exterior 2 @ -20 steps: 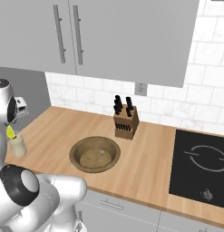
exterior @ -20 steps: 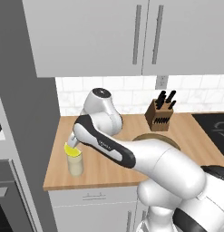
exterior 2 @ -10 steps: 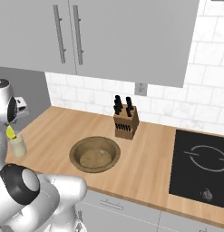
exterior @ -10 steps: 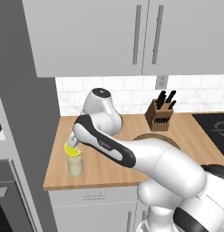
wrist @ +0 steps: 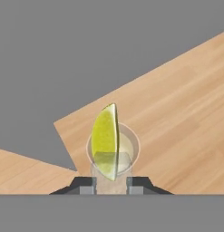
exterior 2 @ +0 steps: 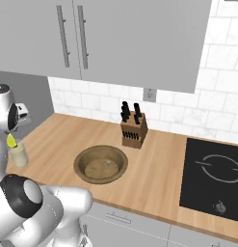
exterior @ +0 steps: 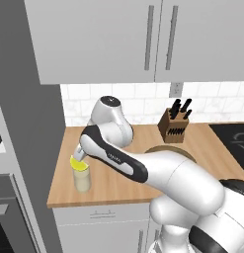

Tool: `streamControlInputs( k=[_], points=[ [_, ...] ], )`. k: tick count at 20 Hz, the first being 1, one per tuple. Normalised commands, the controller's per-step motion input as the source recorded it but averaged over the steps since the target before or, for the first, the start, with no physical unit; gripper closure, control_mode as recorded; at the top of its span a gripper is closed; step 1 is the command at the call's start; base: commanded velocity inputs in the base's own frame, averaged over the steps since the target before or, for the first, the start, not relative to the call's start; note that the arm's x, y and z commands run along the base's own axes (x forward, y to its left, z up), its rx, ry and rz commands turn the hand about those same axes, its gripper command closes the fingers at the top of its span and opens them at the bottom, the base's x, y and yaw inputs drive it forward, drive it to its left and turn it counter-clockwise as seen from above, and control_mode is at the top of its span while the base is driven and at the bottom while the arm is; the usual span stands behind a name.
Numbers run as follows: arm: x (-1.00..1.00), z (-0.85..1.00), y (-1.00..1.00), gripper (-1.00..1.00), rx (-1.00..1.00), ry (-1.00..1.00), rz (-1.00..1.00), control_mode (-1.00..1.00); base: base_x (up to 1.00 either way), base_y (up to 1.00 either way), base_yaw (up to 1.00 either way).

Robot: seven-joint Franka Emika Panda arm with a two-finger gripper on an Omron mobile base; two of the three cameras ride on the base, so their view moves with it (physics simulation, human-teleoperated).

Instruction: Grab a lemon wedge from the fridge and one ice cube from the ice bowl, and put them in the glass of lemonade.

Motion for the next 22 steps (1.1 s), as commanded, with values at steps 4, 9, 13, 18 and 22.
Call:
streamControlInputs(
  k=[4, 9, 13, 18, 22],
  points=[
    [0.14, 0.00, -0.01, 1.00, 0.00, 0.00, 0.00, -1.00, 0.00, 0.00, 0.00],
    [0.27, 0.00, -0.04, 1.00, 0.00, 0.03, 0.00, -1.00, 0.00, 0.00, 0.00],
    [0.02, -0.01, 0.00, 1.00, -0.02, 0.09, 0.00, -1.00, 0.00, 0.00, 0.00],
    [0.00, -0.04, 0.00, 1.00, -0.03, 0.13, 0.00, -1.00, 0.00, 0.00, 0.00],
    [0.15, -0.03, 0.00, 1.00, -0.02, 0.11, 0.00, -1.00, 0.00, 0.00, 0.00]
  ],
)
